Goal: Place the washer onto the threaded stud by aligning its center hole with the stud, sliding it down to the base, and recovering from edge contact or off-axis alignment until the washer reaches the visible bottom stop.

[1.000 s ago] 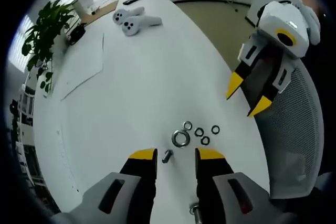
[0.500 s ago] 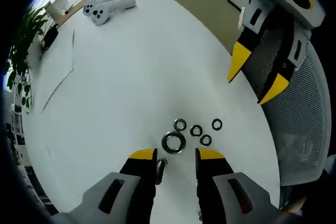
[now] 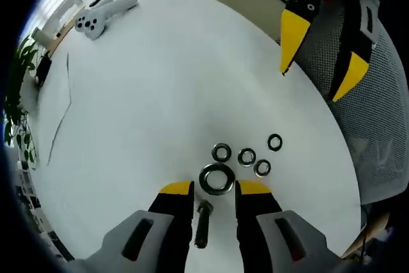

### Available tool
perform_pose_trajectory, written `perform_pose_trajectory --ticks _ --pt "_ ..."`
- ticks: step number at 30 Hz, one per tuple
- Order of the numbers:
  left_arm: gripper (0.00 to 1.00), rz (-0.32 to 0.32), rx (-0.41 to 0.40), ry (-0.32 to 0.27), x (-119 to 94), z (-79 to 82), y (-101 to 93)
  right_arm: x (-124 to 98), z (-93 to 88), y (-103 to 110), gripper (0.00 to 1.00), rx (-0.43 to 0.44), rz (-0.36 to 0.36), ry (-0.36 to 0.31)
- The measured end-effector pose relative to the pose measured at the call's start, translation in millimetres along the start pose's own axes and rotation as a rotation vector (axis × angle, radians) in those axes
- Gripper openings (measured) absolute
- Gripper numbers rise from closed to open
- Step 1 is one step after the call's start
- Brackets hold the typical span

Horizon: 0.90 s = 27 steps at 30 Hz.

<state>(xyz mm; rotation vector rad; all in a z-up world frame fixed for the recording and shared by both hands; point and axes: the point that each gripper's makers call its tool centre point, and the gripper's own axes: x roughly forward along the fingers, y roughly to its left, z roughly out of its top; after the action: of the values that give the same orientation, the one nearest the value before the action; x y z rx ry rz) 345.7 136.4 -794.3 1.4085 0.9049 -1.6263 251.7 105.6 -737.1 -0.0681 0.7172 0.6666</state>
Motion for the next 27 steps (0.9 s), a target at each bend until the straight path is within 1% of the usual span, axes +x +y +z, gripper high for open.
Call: perform_pose_trajectory --ticks 3,4,7,9,10,11,15,23,27 --pt "0.24 -0.014 0.003 -0.001 3.3 0.9 -3.2 -0.1 -1.0 -0.6 0.31 -0.002 -0.003 -0.001" --pt "0.22 -0.007 0.019 -0.001 2.6 1.5 -1.1 -0.2 -1.0 -0.7 0.31 -0.002 -0.004 -0.001" --pt "0.23 -0.019 0.005 -0.008 2.4 1.3 -1.6 -0.5 -0.8 -1.0 0.31 0.001 -0.006 -0.003" --pt "0.23 -0.011 0.029 -0.005 2.9 1.1 -2.4 -0.4 -0.8 -1.3 0.31 0.001 -0.006 -0.004" --pt "0.22 0.007 0.066 0.006 3.3 0.7 -1.5 -0.3 -0.8 -1.3 0.31 0.001 -0.007 -0.003" --pt "0.22 0.014 0.078 0.009 3.7 0.6 -1.7 -0.1 -0.8 -1.4 0.31 0.000 -0.007 -0.003" --pt "0.21 0.021 0.062 0.007 4.0 0.2 -1.1 0.1 -1.2 -1.7 0.31 0.001 -0.007 -0.003" --pt "0.21 0.027 0.033 -0.067 1.9 -1.2 -1.0 -1.3 0.0 -2.9 0.31 0.010 -0.013 -0.011" --pt "0.21 0.028 0.027 -0.083 2.1 -0.6 -0.9 -1.8 0.8 -4.2 0.31 0.017 -0.018 -0.017"
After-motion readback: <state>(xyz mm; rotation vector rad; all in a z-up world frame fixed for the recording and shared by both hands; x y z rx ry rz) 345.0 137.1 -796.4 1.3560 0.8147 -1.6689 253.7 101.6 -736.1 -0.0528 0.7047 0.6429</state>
